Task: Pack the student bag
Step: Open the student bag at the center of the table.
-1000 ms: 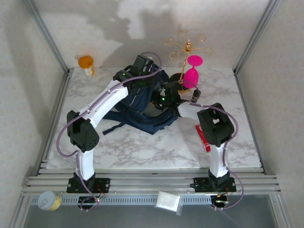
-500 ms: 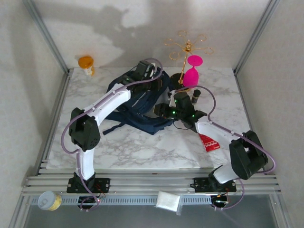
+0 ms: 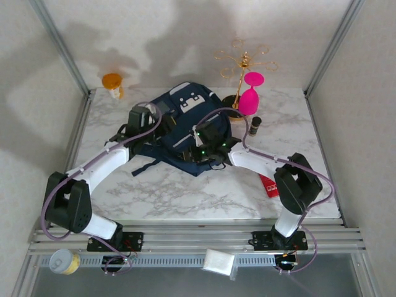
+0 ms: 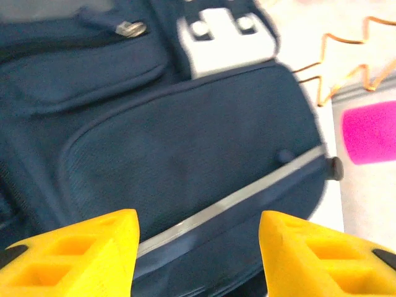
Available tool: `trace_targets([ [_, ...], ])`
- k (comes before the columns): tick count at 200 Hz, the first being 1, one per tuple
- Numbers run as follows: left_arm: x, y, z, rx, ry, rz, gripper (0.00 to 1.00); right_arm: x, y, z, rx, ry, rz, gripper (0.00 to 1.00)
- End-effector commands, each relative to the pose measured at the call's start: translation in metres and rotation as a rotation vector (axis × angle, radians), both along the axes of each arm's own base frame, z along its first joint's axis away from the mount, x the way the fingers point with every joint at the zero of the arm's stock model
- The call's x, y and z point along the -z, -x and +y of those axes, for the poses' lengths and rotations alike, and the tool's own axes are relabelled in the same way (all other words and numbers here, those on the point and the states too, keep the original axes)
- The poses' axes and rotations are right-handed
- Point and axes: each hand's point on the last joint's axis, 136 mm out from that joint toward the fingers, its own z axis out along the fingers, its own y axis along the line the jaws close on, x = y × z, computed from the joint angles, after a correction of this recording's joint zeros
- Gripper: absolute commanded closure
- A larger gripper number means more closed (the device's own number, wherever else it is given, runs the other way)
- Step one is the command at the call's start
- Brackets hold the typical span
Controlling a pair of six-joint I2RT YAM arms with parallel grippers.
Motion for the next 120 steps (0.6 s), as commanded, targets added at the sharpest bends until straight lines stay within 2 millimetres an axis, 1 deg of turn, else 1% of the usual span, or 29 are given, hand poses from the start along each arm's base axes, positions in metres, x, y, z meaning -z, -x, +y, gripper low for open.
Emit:
trace_targets([
  [1,0.019,0.008,0.012,-0.091,0.090,0.013,0.43,-0.002,-0.017,-0.009,0.025,0.053,-0.050,0.50],
  [9,0.029,0.010,0.018,-0.114,0.076,0.044,0.42,-0.001,-0.022,-0.008,0.029,0.065,-0.056,0.49],
  [21,0.044,0.013,0.026,-0.132,0.050,0.103,0.40,0.000,-0.022,-0.005,0.018,0.098,-0.043,0.48],
  [25,0.047,0.014,0.028,-0.134,0.047,0.112,0.39,-0.001,-0.021,-0.007,0.026,0.115,-0.043,0.47],
  [34,0.051,0.014,0.032,-0.152,0.039,0.114,0.39,-0.006,-0.020,-0.019,0.075,0.148,-0.059,0.46],
  [41,0.052,0.014,0.033,-0.164,0.050,0.108,0.38,-0.016,-0.017,-0.029,0.118,0.116,-0.060,0.44],
  [49,0.051,0.013,0.030,-0.158,0.076,0.088,0.38,-0.026,-0.015,-0.041,0.167,0.034,-0.037,0.40],
  [57,0.052,0.012,0.030,-0.163,0.088,0.084,0.38,-0.034,-0.012,-0.053,0.217,-0.066,0.001,0.32],
  [59,0.052,0.012,0.030,-0.165,0.089,0.084,0.38,-0.037,-0.011,-0.053,0.225,-0.090,0.010,0.30],
  [60,0.053,0.012,0.030,-0.167,0.091,0.085,0.38,-0.036,-0.009,-0.053,0.228,-0.096,0.020,0.29],
  [62,0.054,0.011,0.030,-0.171,0.091,0.085,0.38,-0.034,-0.013,-0.061,0.257,-0.110,0.034,0.28],
  [65,0.054,0.011,0.030,-0.174,0.092,0.086,0.38,-0.031,-0.013,-0.067,0.283,-0.125,0.059,0.27],
  [75,0.056,0.010,0.030,-0.180,0.101,0.081,0.38,-0.020,-0.013,-0.075,0.320,-0.167,0.149,0.26],
  [83,0.055,0.009,0.029,-0.174,0.109,0.072,0.38,-0.016,-0.015,-0.073,0.318,-0.190,0.190,0.25],
  [101,0.054,0.008,0.031,-0.183,0.103,0.068,0.38,-0.014,-0.024,-0.062,0.310,-0.222,0.211,0.22],
  [111,0.054,0.008,0.030,-0.180,0.104,0.068,0.38,-0.006,-0.031,-0.066,0.351,-0.197,0.243,0.22],
  [120,0.057,0.010,0.031,-0.180,0.100,0.077,0.38,-0.007,-0.037,-0.065,0.358,-0.199,0.231,0.22],
])
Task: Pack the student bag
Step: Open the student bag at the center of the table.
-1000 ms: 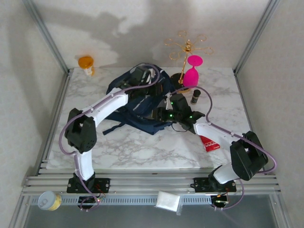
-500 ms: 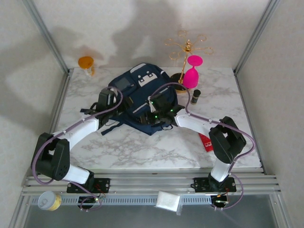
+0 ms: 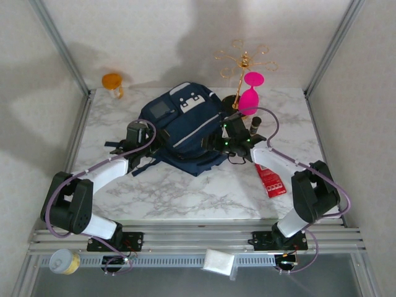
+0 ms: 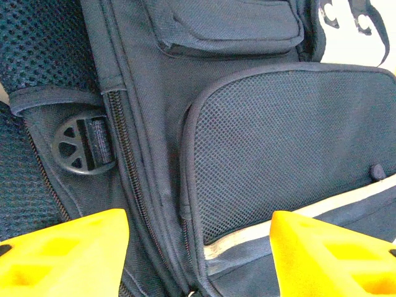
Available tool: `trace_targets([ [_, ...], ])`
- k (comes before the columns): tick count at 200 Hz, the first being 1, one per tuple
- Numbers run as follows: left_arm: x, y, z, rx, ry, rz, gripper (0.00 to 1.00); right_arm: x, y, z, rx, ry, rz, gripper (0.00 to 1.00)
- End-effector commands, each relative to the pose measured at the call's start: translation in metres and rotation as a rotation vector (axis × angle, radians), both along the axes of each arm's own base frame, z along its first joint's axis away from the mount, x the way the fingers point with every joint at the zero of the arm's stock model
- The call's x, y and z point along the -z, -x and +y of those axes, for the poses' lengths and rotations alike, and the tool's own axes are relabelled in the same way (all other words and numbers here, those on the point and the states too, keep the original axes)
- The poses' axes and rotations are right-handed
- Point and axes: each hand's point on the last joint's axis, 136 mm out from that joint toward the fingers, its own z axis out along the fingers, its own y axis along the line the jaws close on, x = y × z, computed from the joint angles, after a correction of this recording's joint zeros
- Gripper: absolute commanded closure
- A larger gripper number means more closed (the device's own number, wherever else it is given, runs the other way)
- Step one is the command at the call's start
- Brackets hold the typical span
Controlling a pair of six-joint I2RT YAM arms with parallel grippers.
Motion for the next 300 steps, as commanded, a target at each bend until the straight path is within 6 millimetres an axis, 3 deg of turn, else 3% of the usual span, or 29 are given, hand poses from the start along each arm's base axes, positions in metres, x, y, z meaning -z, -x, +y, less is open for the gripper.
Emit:
trace_targets([
  [1,0.000,-0.005,0.003,-0.025,0.011,-0.021,0.38,0.000,-0.003,0.021,0.007,-0.084,0.068,0.22],
  [18,0.004,-0.004,0.005,-0.036,0.005,-0.016,0.38,-0.023,-0.012,0.043,-0.050,-0.200,-0.003,0.26],
  [27,0.006,-0.004,0.005,-0.034,0.002,-0.009,0.38,-0.027,-0.016,0.047,-0.053,-0.198,-0.010,0.27],
  [63,0.003,0.000,0.010,-0.050,-0.009,-0.023,0.38,-0.006,-0.034,0.051,-0.017,-0.210,0.015,0.33],
  [91,0.006,0.003,0.013,-0.050,-0.037,-0.012,0.36,-0.036,-0.036,0.062,-0.036,-0.209,-0.054,0.40],
  [107,0.007,0.004,0.016,-0.056,-0.056,-0.010,0.36,-0.042,-0.036,0.057,-0.022,-0.109,-0.050,0.37],
  [142,0.006,0.005,0.017,-0.055,-0.067,-0.016,0.36,-0.038,-0.046,0.027,0.083,0.060,-0.087,0.29],
  [181,0.009,0.006,0.016,-0.052,-0.071,-0.008,0.35,-0.019,-0.059,0.038,0.064,0.099,-0.075,0.27],
  [199,0.007,0.007,0.014,-0.064,-0.043,-0.008,0.35,-0.030,-0.048,0.075,-0.026,-0.111,-0.070,0.36],
  [213,-0.001,0.006,0.009,-0.064,0.009,-0.024,0.35,-0.042,-0.043,0.089,-0.039,-0.160,-0.066,0.46],
  [240,0.000,0.006,0.011,-0.127,0.062,-0.011,0.39,-0.075,-0.038,0.090,0.009,-0.356,-0.056,0.79],
  [255,0.004,0.007,0.017,-0.170,0.066,0.007,0.43,-0.093,-0.039,0.087,0.033,-0.410,-0.067,0.91],
  [300,0.007,0.013,0.035,-0.272,0.064,0.019,0.44,-0.121,-0.039,0.081,0.036,-0.520,-0.047,1.00],
])
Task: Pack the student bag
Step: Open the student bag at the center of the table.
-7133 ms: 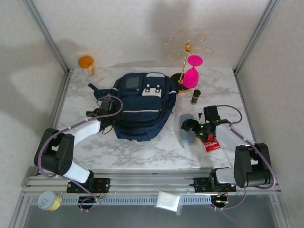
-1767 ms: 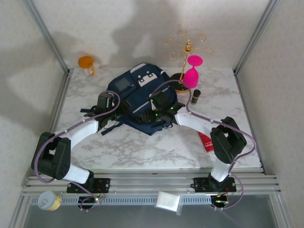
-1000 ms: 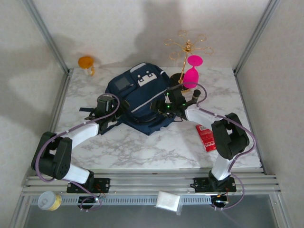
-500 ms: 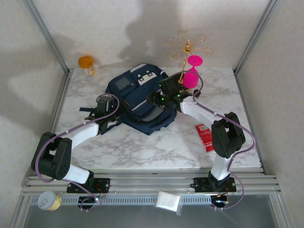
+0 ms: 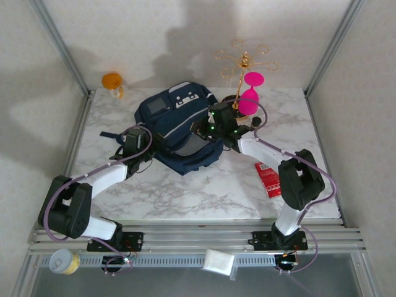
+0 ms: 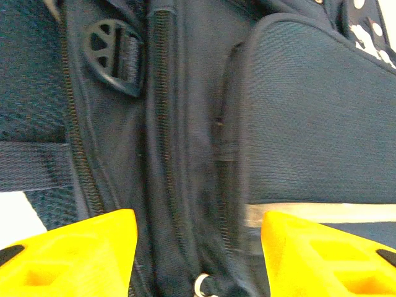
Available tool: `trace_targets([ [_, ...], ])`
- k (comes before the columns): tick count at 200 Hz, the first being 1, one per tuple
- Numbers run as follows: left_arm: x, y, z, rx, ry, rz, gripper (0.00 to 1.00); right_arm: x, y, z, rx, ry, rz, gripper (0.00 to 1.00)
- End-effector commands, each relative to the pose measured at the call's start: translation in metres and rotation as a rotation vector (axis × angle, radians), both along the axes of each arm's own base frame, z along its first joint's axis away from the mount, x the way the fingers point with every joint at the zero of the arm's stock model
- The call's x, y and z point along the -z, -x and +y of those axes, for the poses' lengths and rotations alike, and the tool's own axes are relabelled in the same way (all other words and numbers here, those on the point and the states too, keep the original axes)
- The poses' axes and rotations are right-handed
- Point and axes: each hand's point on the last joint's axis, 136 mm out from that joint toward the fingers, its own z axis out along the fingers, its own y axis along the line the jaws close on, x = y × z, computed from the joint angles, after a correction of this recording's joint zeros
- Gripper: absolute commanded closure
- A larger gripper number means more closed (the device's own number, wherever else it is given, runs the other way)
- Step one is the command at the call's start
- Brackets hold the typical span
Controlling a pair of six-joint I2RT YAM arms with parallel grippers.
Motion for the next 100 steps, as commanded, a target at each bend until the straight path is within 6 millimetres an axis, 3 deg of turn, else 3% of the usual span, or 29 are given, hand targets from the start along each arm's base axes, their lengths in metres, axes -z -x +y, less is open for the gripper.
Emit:
trace_targets([
  [1,-0.007,0.002,0.015,-0.095,0.008,-0.017,0.44,-0.057,0.002,0.004,-0.023,-0.180,-0.061,1.00],
  [33,-0.014,-0.008,0.003,-0.084,0.096,-0.043,0.50,-0.075,0.004,0.002,-0.022,-0.239,-0.062,1.00],
  [52,-0.018,-0.015,-0.010,-0.067,0.177,-0.070,0.55,-0.077,0.005,0.000,-0.023,-0.291,-0.037,1.00],
  [73,-0.022,-0.020,-0.012,-0.101,0.238,-0.095,0.60,-0.083,0.006,-0.002,-0.019,-0.309,-0.040,1.00],
  [100,-0.020,-0.017,-0.025,-0.107,0.308,-0.078,0.64,-0.085,0.008,-0.005,-0.009,-0.317,-0.040,1.00],
])
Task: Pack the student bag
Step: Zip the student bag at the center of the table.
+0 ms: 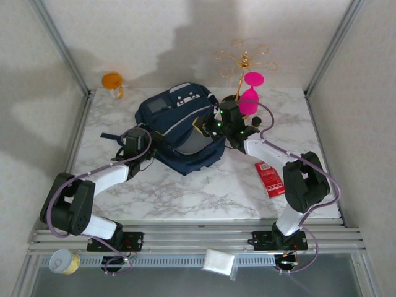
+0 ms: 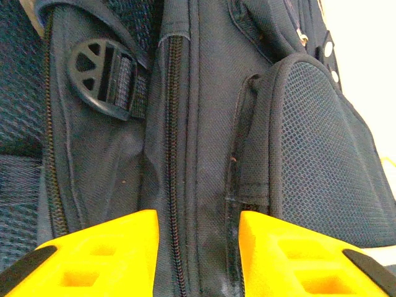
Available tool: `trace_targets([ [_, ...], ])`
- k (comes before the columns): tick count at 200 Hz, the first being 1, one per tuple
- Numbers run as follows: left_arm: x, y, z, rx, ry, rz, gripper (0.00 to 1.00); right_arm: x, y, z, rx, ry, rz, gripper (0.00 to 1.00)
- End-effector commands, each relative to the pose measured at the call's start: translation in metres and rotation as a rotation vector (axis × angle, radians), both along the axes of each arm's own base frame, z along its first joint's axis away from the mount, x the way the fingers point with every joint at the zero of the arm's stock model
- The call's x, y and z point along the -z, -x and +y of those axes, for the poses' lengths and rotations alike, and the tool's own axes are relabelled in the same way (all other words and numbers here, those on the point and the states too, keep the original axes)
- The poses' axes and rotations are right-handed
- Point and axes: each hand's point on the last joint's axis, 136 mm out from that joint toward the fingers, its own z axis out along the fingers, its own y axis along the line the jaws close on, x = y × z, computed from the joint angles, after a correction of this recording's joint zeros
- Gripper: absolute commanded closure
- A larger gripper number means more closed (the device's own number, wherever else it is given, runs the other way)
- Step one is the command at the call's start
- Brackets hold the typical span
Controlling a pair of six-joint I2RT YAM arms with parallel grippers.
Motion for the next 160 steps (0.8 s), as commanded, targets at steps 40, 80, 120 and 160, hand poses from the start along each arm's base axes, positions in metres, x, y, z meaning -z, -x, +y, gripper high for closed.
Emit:
trace_targets([
  [40,0.011,0.015,-0.012,-0.078,0.188,0.009,0.66,-0.062,0.011,-0.004,-0.014,-0.124,-0.120,1.00],
  [80,0.011,0.013,-0.024,-0.058,0.223,0.010,0.63,-0.061,0.013,-0.007,-0.009,-0.124,-0.115,1.00],
  [120,-0.011,-0.010,-0.041,-0.019,0.243,-0.071,0.58,-0.061,0.017,-0.010,-0.008,-0.147,-0.100,1.00],
  [160,-0.021,-0.020,-0.061,-0.026,0.368,-0.141,0.70,-0.057,0.019,-0.008,-0.017,-0.160,-0.081,1.00],
])
